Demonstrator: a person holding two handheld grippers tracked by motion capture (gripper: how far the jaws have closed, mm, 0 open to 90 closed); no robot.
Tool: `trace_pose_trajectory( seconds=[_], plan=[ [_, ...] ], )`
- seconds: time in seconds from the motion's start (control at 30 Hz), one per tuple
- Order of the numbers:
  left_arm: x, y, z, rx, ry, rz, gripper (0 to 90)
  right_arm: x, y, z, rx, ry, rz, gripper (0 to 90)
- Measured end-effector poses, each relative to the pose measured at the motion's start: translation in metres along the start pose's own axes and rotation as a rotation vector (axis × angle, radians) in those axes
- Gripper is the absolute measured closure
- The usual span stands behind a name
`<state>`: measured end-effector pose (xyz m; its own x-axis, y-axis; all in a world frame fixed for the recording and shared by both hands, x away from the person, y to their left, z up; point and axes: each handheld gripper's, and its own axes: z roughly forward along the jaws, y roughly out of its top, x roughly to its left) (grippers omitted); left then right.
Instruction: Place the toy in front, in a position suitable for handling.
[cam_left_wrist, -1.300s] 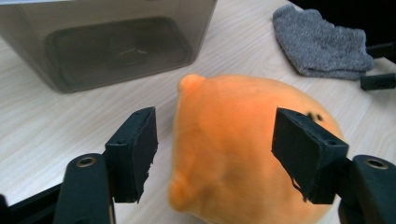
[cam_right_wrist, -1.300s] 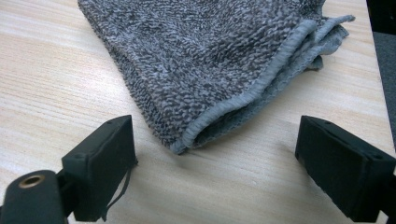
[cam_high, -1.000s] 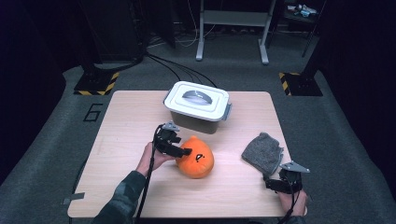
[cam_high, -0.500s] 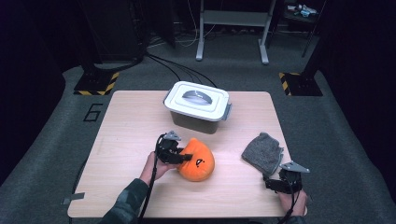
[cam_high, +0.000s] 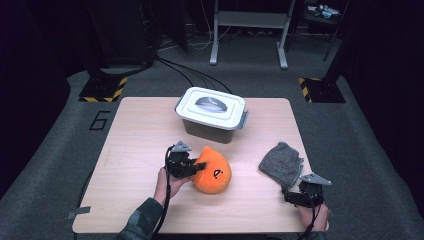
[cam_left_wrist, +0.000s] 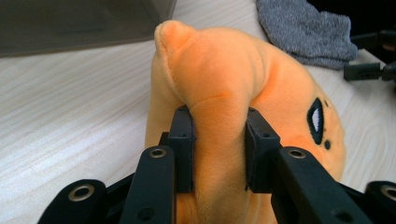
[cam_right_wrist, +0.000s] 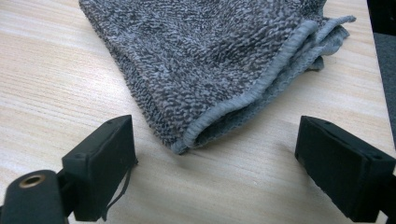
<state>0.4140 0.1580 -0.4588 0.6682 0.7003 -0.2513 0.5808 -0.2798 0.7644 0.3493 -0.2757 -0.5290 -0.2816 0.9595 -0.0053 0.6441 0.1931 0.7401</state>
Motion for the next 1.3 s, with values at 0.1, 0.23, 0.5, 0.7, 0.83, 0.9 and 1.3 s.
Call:
trace_pose_trajectory(
  seconds=[0.1, 0.23, 0.5, 0.7, 0.83, 0.9, 1.3],
  plan=[
    [-0.003, -0.001, -0.001, -0.024, 0.023, -0.048, 69.2, 0.0, 0.0, 0.0, 0.001, 0.0, 0.0, 11.3],
    [-0.006, -0.003, -0.002, -0.047, 0.038, -0.116, 69.1, 0.0, 0.0, 0.0, 0.0, 0.0, 0.0, 11.2],
    [-0.014, -0.017, 0.008, -0.098, -0.01, -0.237, 69.0, 0.0, 0.0, 0.0, 0.0, 0.0, -0.001, 11.2],
    [-0.012, -0.016, 0.009, -0.046, 0.034, -0.17, 62.1, 0.0, 0.0, 0.0, 0.001, 0.0, 0.002, 11.2],
    [-0.008, -0.009, 0.004, 0.016, 0.044, -0.063, 44.5, 0.0, 0.0, 0.0, 0.001, 0.0, 0.001, 11.3],
    [-0.007, -0.005, 0.002, 0.034, 0.067, -0.012, 37.4, 0.0, 0.0, 0.0, 0.002, -0.001, 0.004, 11.3],
    [0.012, 0.015, 0.003, 0.16, -0.032, 0.147, 17.7, 0.0, 0.0, 0.0, 0.002, 0.0, 0.005, 11.3]
  ],
)
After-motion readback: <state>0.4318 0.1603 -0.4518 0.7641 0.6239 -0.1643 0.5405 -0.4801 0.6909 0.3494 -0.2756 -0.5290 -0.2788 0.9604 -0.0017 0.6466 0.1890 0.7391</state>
